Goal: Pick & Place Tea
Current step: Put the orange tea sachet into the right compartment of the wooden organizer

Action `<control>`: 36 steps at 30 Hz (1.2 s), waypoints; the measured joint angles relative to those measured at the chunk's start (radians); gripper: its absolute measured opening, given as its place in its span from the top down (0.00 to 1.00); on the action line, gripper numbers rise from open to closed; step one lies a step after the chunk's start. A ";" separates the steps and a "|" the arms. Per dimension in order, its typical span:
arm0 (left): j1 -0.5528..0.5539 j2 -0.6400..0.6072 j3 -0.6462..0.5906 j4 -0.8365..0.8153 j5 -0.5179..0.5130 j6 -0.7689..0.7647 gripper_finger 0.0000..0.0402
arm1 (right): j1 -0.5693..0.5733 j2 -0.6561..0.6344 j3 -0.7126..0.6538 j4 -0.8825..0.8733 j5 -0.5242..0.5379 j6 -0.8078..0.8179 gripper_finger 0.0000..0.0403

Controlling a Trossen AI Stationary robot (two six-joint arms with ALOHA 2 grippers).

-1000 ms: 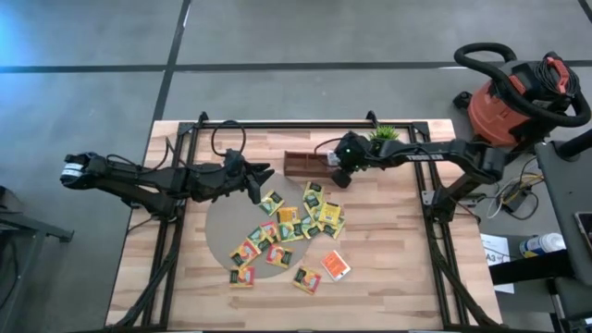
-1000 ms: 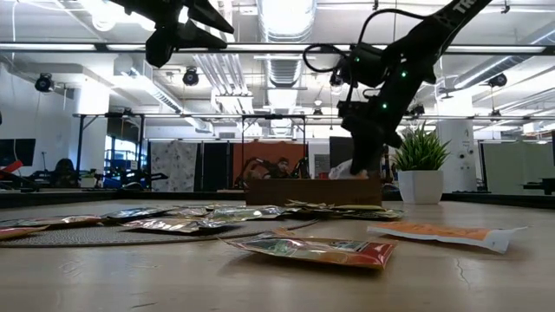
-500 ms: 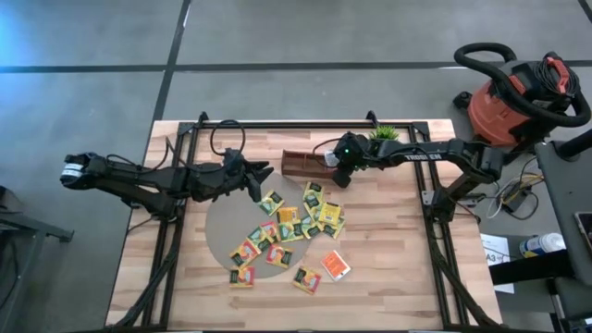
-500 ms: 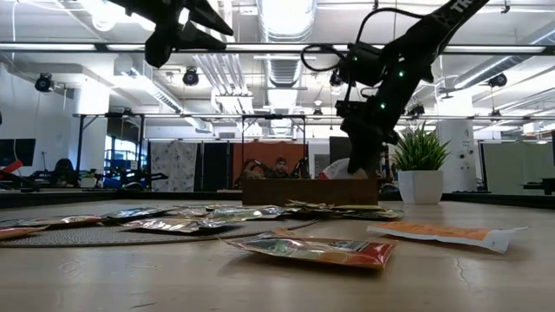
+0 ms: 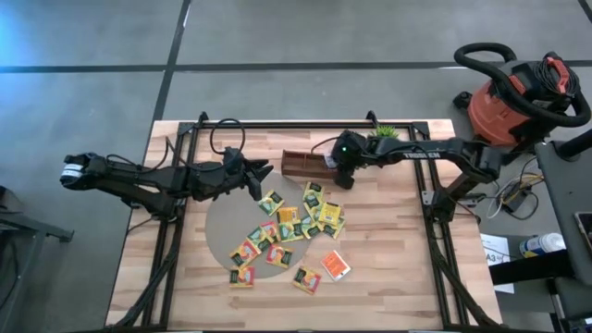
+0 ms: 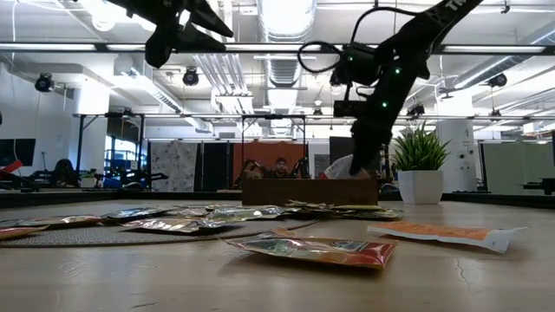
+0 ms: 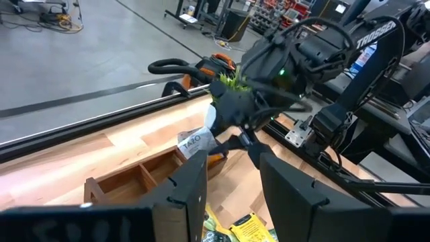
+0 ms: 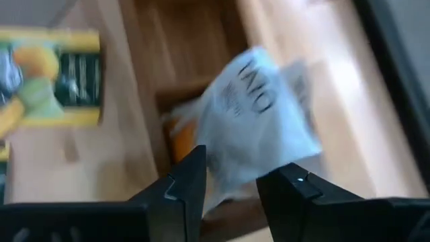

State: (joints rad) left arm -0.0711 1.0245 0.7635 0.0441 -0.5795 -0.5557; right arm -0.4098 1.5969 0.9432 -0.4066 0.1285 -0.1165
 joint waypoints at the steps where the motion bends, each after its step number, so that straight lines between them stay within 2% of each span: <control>1: 0.000 0.000 0.000 0.000 -0.001 0.003 0.67 | 0.003 0.006 0.000 -0.012 -0.001 0.000 0.69; 6: 0.000 0.000 0.000 0.000 -0.006 0.007 0.67 | 0.019 -0.001 0.023 -0.061 0.001 -0.003 0.69; 10: 0.000 0.000 0.000 0.000 -0.006 0.007 0.67 | 0.019 -0.007 0.076 -0.167 0.005 -0.090 0.69; 15: 0.002 0.000 0.000 0.000 -0.006 0.007 0.67 | 0.019 -0.006 0.146 -0.270 0.103 -0.185 0.67; 18: 0.002 0.000 0.000 0.000 -0.006 0.007 0.67 | 0.015 -0.006 0.191 -0.261 0.136 -0.190 0.67; 26: 0.002 0.000 0.000 0.000 -0.006 0.007 0.67 | -0.022 0.057 0.296 -0.251 0.108 -0.136 0.67; 31: 0.002 0.000 -0.001 -0.004 -0.006 0.007 0.67 | -0.011 0.132 0.361 -0.361 0.026 -0.126 0.69; 36: 0.002 0.000 -0.001 -0.019 -0.006 0.004 0.67 | 0.011 0.183 0.380 -0.425 0.011 -0.125 0.72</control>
State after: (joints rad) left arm -0.0692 1.0245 0.7624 0.0247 -0.5854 -0.5516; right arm -0.3987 1.7794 1.3233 -0.8317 0.1398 -0.2417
